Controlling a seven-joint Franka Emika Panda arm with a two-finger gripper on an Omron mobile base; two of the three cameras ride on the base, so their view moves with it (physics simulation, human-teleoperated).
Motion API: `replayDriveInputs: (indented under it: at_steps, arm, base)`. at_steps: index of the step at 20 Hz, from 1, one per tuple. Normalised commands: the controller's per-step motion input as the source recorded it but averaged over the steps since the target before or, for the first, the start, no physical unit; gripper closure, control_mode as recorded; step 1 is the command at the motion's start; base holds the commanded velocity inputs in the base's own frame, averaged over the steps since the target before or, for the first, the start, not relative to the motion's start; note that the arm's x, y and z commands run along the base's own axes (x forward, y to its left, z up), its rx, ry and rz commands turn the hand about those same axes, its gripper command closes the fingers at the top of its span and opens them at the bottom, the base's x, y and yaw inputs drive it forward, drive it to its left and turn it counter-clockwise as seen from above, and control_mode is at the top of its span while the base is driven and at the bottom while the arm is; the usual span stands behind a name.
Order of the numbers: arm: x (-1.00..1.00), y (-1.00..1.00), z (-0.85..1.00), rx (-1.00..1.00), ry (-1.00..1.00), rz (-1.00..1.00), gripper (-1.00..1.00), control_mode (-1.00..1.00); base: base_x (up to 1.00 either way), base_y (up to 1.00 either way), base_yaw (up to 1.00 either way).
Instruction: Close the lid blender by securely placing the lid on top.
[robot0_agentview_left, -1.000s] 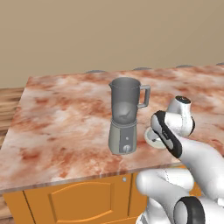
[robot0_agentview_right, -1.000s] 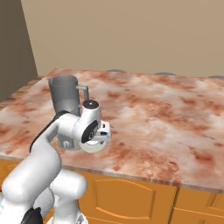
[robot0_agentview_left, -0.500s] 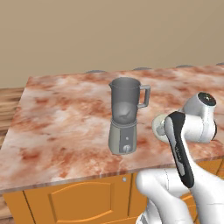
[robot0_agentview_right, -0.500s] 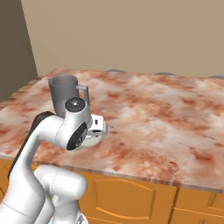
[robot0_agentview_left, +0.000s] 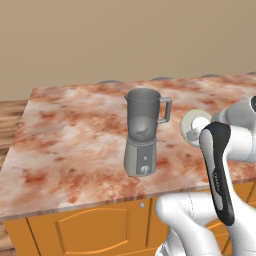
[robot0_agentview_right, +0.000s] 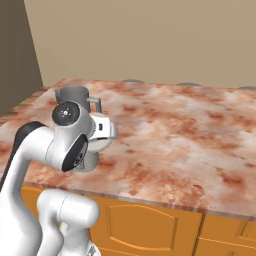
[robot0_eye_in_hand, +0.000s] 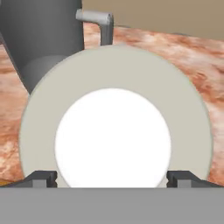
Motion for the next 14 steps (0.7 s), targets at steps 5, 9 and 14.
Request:
replayDriveInputs:
  at_steps: [5, 9, 14]
  arm:
    - [0.00, 0.01, 1.00, 0.00, -0.13, 0.00, 1.00, -1.00]
    - [0.27, 0.25, 0.90, 0.00, -0.04, 0.03, 1.00, -1.00]
    - [0.56, 0.54, 0.63, 0.00, 0.00, 0.05, 1.00, -1.00]
  base:
    - [0.00, 0.00, 0.00]
    - [0.00, 0.00, 0.00]
    - [0.00, 0.00, 0.00]
